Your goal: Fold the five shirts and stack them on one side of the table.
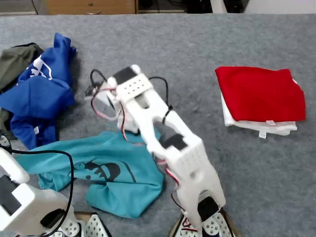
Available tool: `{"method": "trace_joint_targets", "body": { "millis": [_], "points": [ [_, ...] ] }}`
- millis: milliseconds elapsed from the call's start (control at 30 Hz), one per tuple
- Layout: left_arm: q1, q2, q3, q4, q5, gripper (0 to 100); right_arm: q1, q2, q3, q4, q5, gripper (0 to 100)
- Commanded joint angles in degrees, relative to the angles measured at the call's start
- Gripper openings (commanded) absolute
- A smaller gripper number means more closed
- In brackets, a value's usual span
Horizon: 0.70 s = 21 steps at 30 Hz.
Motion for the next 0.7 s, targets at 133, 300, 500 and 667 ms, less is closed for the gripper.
{"method": "trace_joint_targets", "body": {
  "millis": [133, 300, 500, 667],
  "points": [
    [-0.35, -0.31, -0.44, -2.99, -0.35, 2, -8.13, -35.56, 52.35, -18.11, 0.7, 0.5],
    [0.0, -0.22, -0.7, -3.08, -0.35, 2, -15.25, -51.91, 69.58, -18.9, 1.05, 0.9],
    [0.0, -0.22, -0.7, -3.08, -0.26, 2, -7.16, -60.7, 62.73, -18.99, 2.9, 0.9],
    [-0.26, -0.22, -0.35, -2.73, -0.26, 2, 4.18, -57.8, 45.49, -27.16, -2.73, 0.9]
  ]
}}
